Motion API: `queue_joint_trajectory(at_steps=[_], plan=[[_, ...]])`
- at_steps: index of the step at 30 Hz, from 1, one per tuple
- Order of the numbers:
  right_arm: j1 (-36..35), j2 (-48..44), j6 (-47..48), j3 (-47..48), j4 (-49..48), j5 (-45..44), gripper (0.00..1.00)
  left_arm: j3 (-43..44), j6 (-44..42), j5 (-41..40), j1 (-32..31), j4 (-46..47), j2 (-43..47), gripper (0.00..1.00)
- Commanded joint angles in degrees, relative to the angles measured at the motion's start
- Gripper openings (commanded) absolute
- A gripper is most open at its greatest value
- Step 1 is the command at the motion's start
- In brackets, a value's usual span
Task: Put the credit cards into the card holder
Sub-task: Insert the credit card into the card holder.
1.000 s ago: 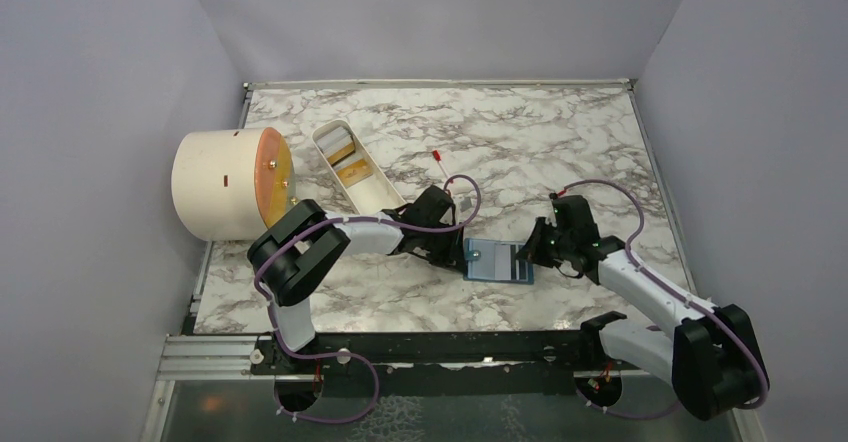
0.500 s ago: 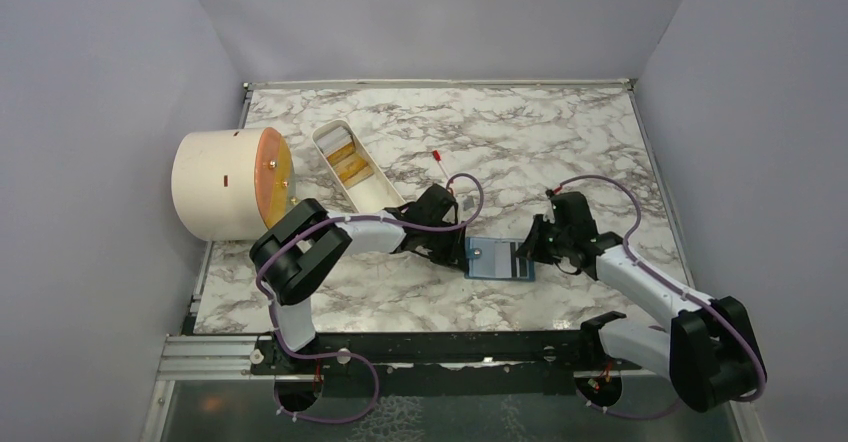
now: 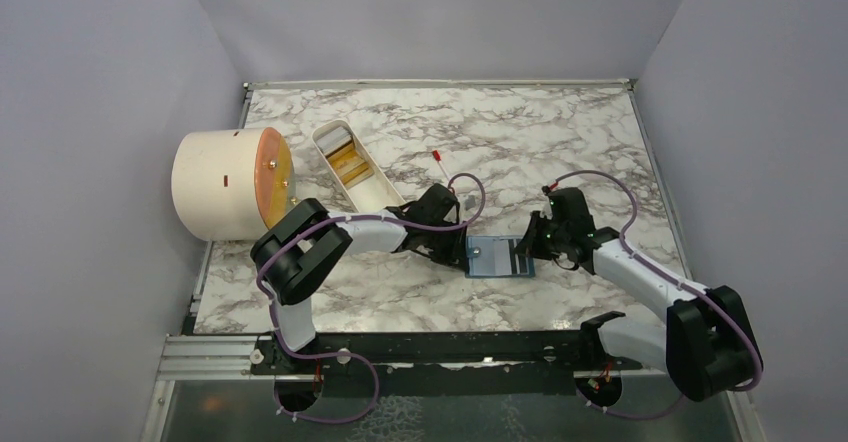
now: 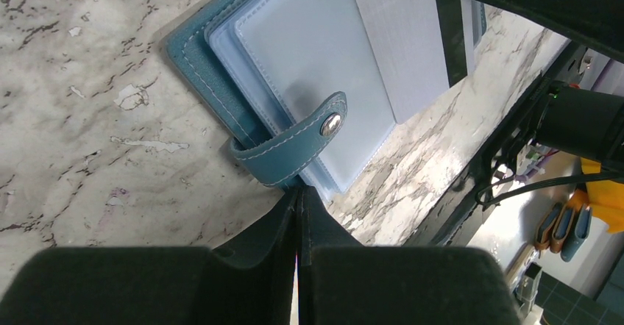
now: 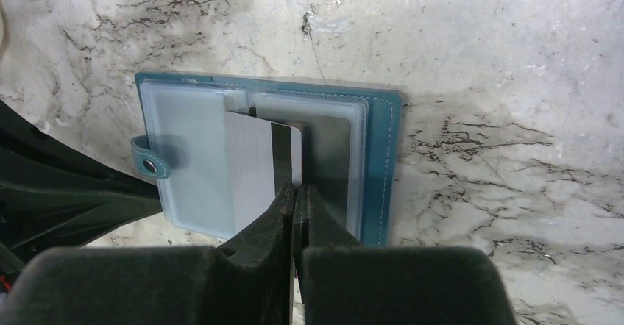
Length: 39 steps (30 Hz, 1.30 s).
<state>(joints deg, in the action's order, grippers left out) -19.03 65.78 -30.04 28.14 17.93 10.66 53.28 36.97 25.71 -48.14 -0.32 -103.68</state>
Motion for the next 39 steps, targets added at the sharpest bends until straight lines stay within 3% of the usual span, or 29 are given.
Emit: queue_joint_trajectory(at_steps=[1,20,39], plan=[[-0.4,2.1,1.7,1.9,-0.9,0.5,0.01,1.2,-2.4,-5.5,-0.1,-2.2,-1.9,0.07],[-1.0,5.2,4.3,5.2,-0.8,1.0,0.01,3.1,-3.6,-8.7,1.1,-4.9,-1.6,0.07],[-1.0,10.5,7.4,9.8,0.1,-4.0,0.01,4.2,-4.9,-9.2,1.4,-6.2,-2.7,0.06]])
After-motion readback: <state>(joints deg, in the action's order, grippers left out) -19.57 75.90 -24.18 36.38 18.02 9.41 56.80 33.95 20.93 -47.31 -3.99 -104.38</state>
